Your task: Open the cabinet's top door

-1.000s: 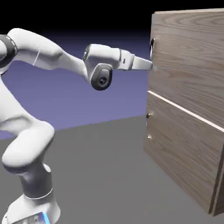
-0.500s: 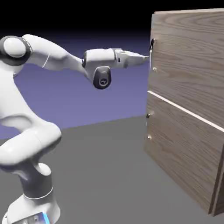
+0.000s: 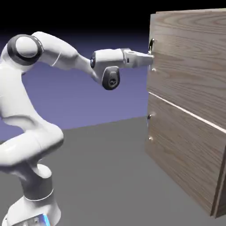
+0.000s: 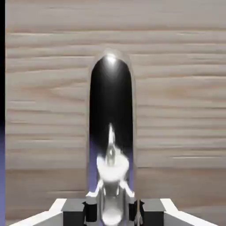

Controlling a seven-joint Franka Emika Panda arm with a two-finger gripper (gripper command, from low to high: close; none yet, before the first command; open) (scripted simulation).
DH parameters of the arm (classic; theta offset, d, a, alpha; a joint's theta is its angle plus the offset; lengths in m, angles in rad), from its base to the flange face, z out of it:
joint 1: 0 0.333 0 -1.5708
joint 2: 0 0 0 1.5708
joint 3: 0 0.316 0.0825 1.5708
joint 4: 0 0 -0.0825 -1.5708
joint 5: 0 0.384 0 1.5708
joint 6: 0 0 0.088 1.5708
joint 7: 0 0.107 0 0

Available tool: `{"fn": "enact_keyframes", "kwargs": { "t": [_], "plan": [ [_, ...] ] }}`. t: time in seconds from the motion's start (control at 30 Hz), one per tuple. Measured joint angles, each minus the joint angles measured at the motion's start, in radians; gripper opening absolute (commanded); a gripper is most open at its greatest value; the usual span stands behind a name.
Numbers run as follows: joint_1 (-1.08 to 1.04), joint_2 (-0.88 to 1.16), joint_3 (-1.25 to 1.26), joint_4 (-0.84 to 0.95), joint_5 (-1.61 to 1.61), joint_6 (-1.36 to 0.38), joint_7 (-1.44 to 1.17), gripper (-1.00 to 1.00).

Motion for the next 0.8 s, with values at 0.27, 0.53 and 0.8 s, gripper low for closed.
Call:
{"fn": "enact_keyframes", "kwargs": {
  "t": [0.27, 0.53, 0.8],
  "plan": [
    [0.287, 0.014, -0.278, -0.121, -0.149, 0.032, 0.068, -1.00],
    [0.549, -0.031, -0.568, -0.246, -0.358, 0.051, 0.190, -1.00],
    [0.820, -0.034, -0.810, -0.309, -0.375, 0.069, 0.122, -1.00]
  ]
}}
